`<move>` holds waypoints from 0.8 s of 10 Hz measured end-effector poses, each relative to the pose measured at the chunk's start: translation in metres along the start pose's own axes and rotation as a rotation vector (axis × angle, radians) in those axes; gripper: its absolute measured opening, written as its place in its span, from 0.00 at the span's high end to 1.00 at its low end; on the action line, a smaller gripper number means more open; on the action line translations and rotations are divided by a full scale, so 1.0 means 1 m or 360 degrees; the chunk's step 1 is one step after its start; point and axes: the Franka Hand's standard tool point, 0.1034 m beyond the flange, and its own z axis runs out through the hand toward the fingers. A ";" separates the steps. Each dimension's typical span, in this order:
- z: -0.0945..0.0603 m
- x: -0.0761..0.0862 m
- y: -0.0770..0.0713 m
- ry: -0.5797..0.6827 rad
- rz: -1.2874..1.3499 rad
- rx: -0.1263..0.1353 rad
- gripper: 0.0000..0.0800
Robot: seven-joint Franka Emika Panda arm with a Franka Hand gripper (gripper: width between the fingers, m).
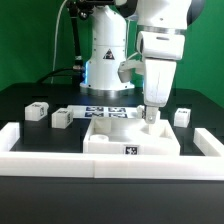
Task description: Assemble one leg
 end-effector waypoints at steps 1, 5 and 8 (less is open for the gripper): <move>0.000 0.000 0.000 0.0000 0.0001 0.0001 0.19; 0.014 -0.006 -0.020 0.0041 -0.0051 -0.0030 0.19; 0.031 -0.009 -0.042 0.0071 -0.0069 -0.0026 0.19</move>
Offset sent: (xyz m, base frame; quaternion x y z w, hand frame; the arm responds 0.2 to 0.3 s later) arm -0.0248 -0.0075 -0.0081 -0.0040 0.0263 -0.0597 0.9979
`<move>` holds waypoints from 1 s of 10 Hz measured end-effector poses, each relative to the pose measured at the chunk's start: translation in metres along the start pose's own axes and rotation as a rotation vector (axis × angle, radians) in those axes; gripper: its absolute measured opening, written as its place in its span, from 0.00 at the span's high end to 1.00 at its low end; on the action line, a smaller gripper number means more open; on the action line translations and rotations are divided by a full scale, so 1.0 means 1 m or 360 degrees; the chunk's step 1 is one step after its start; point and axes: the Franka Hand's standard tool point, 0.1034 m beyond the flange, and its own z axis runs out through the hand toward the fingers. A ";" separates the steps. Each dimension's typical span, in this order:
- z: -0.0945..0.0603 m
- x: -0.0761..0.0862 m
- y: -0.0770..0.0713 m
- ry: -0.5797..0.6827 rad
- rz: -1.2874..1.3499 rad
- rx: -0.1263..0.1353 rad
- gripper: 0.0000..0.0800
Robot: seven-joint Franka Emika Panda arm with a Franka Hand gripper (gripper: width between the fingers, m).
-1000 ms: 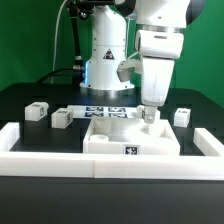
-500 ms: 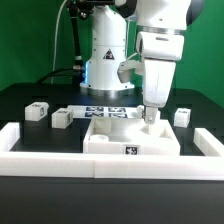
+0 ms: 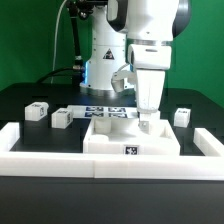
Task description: Assemble one leg
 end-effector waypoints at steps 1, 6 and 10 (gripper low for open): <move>0.006 0.000 -0.002 0.0007 0.0002 0.0005 0.19; 0.014 -0.005 -0.006 0.0011 0.0026 0.0023 0.19; 0.015 -0.006 -0.006 0.0011 0.0042 0.0023 0.68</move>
Offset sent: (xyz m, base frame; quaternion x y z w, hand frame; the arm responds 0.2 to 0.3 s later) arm -0.0025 0.0004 -0.0148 -0.0016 0.0097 0.0039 0.9999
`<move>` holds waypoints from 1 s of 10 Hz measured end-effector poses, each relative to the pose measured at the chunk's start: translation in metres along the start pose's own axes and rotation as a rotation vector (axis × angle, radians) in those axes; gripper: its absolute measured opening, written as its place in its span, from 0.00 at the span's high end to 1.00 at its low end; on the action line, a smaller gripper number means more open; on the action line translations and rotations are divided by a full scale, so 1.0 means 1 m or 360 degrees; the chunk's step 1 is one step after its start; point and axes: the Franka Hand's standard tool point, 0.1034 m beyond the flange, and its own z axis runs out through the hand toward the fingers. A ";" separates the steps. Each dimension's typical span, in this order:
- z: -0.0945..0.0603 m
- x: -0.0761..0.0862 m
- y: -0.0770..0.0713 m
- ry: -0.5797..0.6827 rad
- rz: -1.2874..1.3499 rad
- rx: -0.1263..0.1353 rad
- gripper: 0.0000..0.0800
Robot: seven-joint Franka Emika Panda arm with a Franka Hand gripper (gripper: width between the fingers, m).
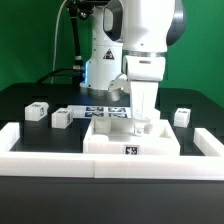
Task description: Assemble one leg
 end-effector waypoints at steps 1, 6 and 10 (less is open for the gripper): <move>0.000 0.000 0.000 0.0000 0.0000 0.0000 0.68; 0.000 0.000 0.000 0.0000 0.0000 0.0001 0.93; 0.000 0.000 0.000 0.0000 0.0000 0.0001 0.93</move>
Offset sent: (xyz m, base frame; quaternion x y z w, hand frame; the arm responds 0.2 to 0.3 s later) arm 0.0000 0.0000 0.0000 0.0000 0.0000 0.0000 1.0000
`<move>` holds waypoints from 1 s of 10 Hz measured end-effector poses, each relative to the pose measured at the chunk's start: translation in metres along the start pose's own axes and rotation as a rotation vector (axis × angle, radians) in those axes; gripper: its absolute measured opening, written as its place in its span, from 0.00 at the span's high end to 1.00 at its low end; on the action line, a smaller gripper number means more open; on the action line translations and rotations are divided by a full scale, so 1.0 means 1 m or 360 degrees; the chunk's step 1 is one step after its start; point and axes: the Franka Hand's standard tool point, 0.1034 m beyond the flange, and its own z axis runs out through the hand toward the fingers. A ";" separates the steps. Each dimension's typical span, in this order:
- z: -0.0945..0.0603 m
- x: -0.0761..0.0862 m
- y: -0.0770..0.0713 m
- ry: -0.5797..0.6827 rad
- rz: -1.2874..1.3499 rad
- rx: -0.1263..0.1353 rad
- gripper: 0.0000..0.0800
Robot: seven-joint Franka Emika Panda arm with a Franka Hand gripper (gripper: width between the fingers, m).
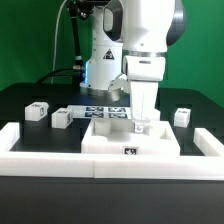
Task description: Assemble one leg
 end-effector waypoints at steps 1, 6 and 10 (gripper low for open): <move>0.000 0.000 0.000 0.0000 0.0000 0.0000 0.93; -0.001 0.026 0.009 -0.0001 -0.0152 -0.0010 0.93; -0.001 0.046 0.021 0.0007 -0.0176 -0.0021 0.93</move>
Offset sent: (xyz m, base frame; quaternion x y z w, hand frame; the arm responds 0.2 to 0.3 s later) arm 0.0130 0.0200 -0.0024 0.0014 -0.0185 -0.1288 0.9915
